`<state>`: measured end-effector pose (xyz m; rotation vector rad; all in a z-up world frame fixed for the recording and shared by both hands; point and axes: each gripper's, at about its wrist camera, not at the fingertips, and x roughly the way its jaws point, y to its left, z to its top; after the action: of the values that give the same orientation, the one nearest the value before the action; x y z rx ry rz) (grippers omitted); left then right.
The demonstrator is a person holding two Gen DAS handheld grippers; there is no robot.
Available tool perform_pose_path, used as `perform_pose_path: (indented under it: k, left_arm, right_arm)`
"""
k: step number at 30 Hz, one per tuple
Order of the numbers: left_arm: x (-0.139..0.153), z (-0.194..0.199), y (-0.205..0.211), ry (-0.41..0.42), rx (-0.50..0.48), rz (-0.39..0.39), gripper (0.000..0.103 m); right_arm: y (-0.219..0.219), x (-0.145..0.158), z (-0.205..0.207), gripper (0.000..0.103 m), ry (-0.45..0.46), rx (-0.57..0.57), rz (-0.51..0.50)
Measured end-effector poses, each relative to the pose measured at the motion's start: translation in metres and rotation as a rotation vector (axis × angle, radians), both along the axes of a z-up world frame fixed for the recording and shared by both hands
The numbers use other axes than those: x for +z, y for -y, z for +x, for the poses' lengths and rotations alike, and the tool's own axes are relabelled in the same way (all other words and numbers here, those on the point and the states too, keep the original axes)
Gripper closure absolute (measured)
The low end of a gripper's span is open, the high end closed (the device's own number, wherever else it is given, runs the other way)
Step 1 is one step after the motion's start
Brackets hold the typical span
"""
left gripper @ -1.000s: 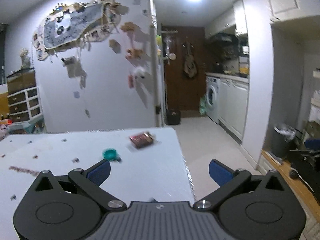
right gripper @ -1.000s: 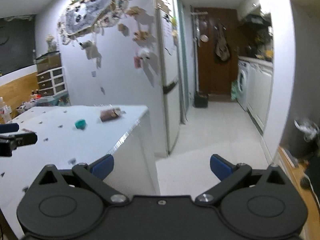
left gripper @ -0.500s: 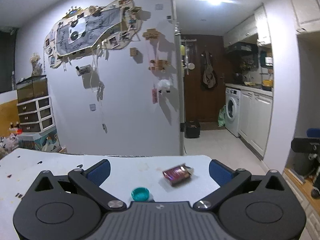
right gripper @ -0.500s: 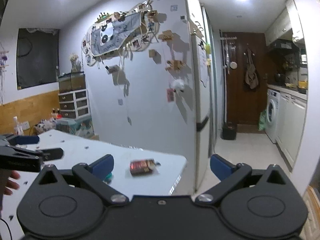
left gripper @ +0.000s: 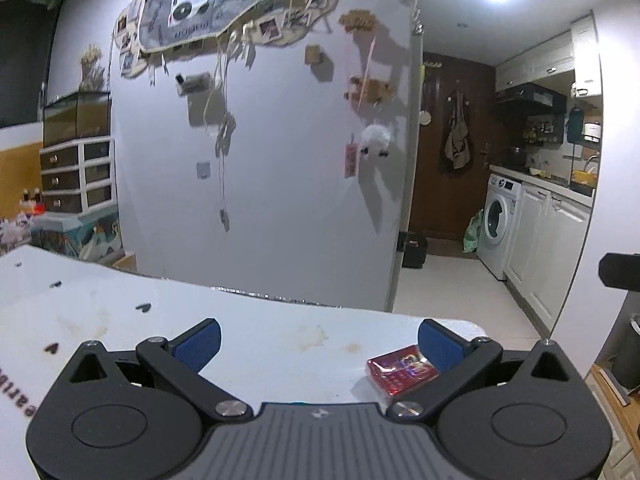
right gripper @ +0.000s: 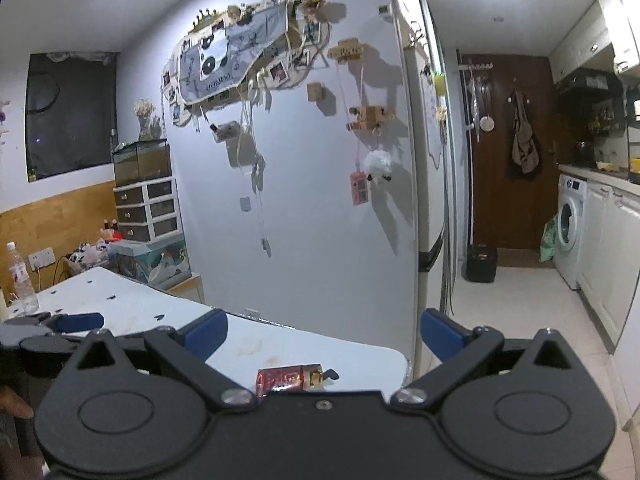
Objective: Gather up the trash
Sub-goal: 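Close the right tool on the red cigarette pack while the left tool grasps the teal bottle cap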
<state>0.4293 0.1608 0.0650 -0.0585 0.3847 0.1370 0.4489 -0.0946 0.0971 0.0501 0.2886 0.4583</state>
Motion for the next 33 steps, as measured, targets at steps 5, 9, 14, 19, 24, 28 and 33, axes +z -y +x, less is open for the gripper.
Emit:
perform_pose_path:
  k: [5,9,14,19,24,28,33]
  left_arm:
    - [-0.020,0.021,-0.011,-0.063,-0.014,-0.014,0.000]
    - [-0.039,0.031,-0.020,-0.132,-0.018,-0.026,0.000]
    - [-0.062,0.042,-0.029,-0.213,-0.034,-0.052,0.000]
    - [-0.080,0.050,-0.030,-0.260,-0.037,-0.057,0.000]
    - [-0.089,0.054,-0.036,-0.275,-0.028,-0.074,0.000]
    - [-0.098,0.059,-0.034,-0.302,-0.038,-0.083,0.000]
    - [-0.103,0.062,-0.030,-0.309,-0.029,-0.046,0.000]
  right_arm:
    - [-0.025,-0.016,0.036,0.000,-0.033,0.019,-0.035]
    - [-0.045,-0.033,0.061,0.000,-0.083,0.020,-0.050]
    - [-0.073,-0.057,0.090,0.000,-0.187,0.044,-0.075]
    - [-0.104,-0.086,0.111,0.000,-0.266,0.088,-0.143]
    - [-0.126,-0.109,0.128,0.000,-0.306,0.092,-0.208]
    - [-0.135,-0.121,0.141,0.000,-0.353,0.091,-0.227]
    - [-0.141,-0.130,0.145,0.000,-0.354,0.094,-0.267]
